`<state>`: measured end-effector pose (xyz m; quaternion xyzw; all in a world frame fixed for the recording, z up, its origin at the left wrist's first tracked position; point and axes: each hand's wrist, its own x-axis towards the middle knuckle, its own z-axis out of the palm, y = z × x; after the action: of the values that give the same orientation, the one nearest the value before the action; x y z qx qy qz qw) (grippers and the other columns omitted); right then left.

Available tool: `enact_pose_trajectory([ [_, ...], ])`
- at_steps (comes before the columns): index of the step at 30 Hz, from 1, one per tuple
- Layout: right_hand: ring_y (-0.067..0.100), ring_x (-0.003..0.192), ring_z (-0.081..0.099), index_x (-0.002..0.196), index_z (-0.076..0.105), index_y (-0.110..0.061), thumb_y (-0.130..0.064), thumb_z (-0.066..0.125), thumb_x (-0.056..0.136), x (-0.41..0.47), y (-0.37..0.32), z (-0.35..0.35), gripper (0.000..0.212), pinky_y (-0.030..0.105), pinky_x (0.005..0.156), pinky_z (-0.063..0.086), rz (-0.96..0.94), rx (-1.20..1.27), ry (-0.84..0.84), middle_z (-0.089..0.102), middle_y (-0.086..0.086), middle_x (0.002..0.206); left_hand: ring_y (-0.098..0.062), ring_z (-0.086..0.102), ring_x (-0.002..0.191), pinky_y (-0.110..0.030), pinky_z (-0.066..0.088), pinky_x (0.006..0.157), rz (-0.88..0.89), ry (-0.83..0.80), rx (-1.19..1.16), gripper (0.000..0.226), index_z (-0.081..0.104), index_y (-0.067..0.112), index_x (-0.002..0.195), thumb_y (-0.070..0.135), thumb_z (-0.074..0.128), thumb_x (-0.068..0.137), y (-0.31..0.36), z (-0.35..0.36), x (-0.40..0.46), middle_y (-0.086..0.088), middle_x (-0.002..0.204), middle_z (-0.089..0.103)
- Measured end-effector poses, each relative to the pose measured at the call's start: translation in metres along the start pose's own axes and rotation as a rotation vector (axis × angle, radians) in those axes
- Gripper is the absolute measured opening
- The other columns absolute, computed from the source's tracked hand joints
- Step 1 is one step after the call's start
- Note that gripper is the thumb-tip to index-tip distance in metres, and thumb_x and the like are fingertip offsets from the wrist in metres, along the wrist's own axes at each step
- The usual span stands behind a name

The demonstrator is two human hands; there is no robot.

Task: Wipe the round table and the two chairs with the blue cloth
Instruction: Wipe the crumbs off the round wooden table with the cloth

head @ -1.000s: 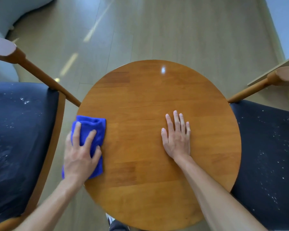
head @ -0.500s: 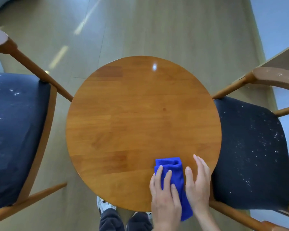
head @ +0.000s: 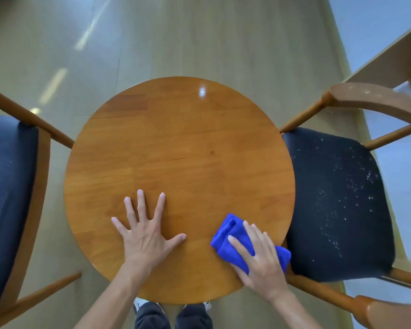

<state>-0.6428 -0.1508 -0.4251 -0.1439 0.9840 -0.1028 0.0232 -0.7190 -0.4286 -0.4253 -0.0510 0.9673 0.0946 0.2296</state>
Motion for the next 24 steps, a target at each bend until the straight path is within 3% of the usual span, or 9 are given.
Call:
enact_pose_trajectory([
  [3,0.041,0.134,0.038,0.139,0.049,-0.020,-0.035,0.065,0.088,0.049,0.056,-0.018,0.056,0.056,0.104,0.039,0.440,0.052,0.074,0.032,0.020,0.151,-0.042,-0.025,0.140,-0.071,0.009,0.107,-0.006,-0.026,0.071,0.117,-0.035,0.041,0.136,0.093,0.037,0.060,0.000,0.003,0.009,-0.011,0.154,-0.032],
  [6,0.038,0.138,0.027,0.148,0.030,-0.027,-0.042,0.054,0.093,0.105,0.093,-0.027,0.062,0.051,0.107,0.031,0.849,0.151,0.106,0.016,0.015,0.157,-0.042,-0.026,0.140,-0.071,0.011,0.107,-0.014,-0.026,0.066,0.118,-0.036,0.041,0.135,0.093,0.038,0.060,0.001,0.004,0.008,-0.011,0.153,-0.033],
  [8,0.040,0.136,0.027,0.149,0.026,-0.027,-0.044,0.050,0.094,0.129,0.094,-0.029,0.062,0.052,0.106,0.031,0.982,0.175,0.117,0.014,0.017,0.157,-0.042,-0.027,0.139,-0.071,0.010,0.107,-0.013,-0.028,0.066,0.118,-0.037,0.041,0.134,0.093,0.038,0.060,0.001,0.003,0.008,-0.011,0.152,-0.034],
  [10,0.042,0.135,0.029,0.148,0.031,-0.023,-0.041,0.052,0.094,0.132,0.066,-0.025,0.060,0.054,0.105,0.032,0.883,0.066,0.112,0.017,0.020,0.156,-0.042,-0.028,0.139,-0.071,0.008,0.107,-0.010,-0.034,0.058,0.119,-0.039,0.041,0.133,0.093,0.038,0.059,0.002,0.002,0.008,-0.011,0.152,-0.035],
  [12,0.043,0.134,0.034,0.145,0.040,-0.020,-0.039,0.057,0.091,0.117,0.014,-0.015,0.060,0.054,0.104,0.036,0.661,0.022,0.092,0.025,0.023,0.153,-0.042,-0.029,0.139,-0.071,0.008,0.107,-0.011,-0.050,0.063,0.119,-0.039,0.041,0.133,0.094,0.038,0.059,0.004,0.000,0.009,-0.011,0.151,-0.035],
  [15,0.041,0.136,0.036,0.145,0.039,-0.027,-0.046,0.055,0.087,0.075,-0.079,0.006,0.062,0.053,0.105,0.037,0.429,0.081,-0.067,0.030,0.020,0.153,-0.042,-0.028,0.139,-0.071,0.010,0.107,-0.017,-0.089,0.063,0.118,-0.033,0.041,0.139,0.092,0.041,0.061,0.004,-0.005,0.008,-0.010,0.151,-0.036],
  [20,0.037,0.130,0.046,0.140,0.046,-0.031,-0.043,0.065,0.074,0.049,-0.128,0.002,0.070,0.050,0.099,0.046,0.335,0.182,-0.192,0.037,0.017,0.149,-0.034,-0.030,0.140,-0.067,0.010,0.110,0.044,-0.169,-0.013,0.107,-0.013,0.046,0.147,0.073,0.056,0.070,-0.008,-0.018,0.006,-0.004,0.153,-0.034],
  [22,0.035,0.136,0.037,0.146,0.036,-0.033,-0.050,0.063,0.074,0.046,-0.117,-0.007,0.079,0.047,0.107,0.038,0.307,0.189,-0.234,0.026,0.015,0.155,-0.032,-0.025,0.143,-0.065,0.011,0.111,0.052,-0.181,-0.051,0.095,-0.001,0.045,0.149,0.056,0.060,0.077,-0.009,-0.027,0.005,-0.002,0.156,-0.028],
  [24,0.027,0.145,0.016,0.151,0.011,-0.039,-0.063,0.045,0.079,0.042,-0.109,-0.014,0.083,0.041,0.116,0.020,0.351,0.229,-0.299,0.004,0.006,0.160,-0.030,-0.017,0.146,-0.059,0.014,0.113,0.033,-0.148,-0.080,0.083,0.010,0.039,0.150,0.041,0.058,0.083,-0.006,-0.034,0.000,-0.004,0.159,-0.017],
])
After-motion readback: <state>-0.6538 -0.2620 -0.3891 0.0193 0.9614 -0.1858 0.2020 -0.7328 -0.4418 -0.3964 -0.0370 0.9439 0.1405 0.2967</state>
